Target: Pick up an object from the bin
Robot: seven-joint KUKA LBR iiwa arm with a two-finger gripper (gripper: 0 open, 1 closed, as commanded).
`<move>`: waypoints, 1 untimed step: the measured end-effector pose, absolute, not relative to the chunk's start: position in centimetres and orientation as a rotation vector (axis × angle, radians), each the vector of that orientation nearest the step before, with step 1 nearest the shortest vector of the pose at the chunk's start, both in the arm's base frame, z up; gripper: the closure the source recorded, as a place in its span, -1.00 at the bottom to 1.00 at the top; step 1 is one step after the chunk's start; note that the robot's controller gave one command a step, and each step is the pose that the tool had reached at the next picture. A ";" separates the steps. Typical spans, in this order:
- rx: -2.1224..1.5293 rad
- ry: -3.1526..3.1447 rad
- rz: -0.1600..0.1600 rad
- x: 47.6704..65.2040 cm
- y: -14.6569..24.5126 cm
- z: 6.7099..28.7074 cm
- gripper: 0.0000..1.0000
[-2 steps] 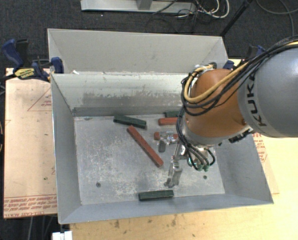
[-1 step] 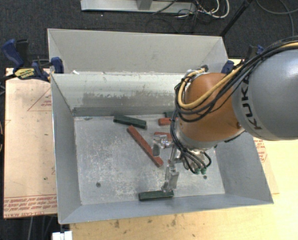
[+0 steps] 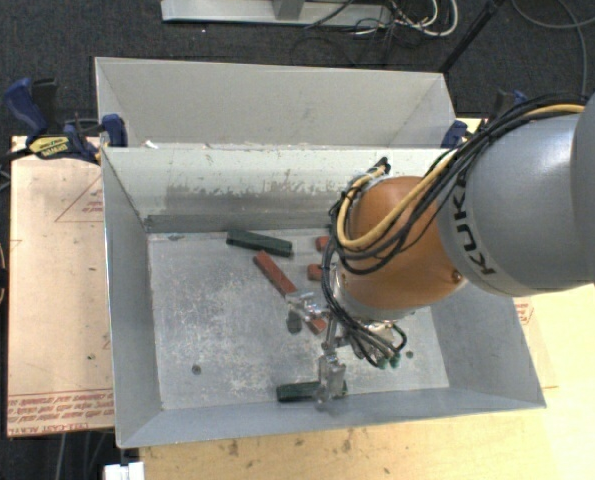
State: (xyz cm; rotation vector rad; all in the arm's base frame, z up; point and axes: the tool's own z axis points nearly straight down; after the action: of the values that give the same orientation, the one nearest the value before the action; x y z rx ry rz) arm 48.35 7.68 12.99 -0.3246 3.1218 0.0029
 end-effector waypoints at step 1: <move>-0.274 3.129 0.002 48.3 6.3 7.0 1.00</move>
Offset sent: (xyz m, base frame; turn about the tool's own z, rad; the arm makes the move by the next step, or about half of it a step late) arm 0.0000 0.0000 0.0000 0.0000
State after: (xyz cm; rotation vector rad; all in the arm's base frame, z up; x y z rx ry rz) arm 48.28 6.26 7.03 -0.2739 3.1290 0.0024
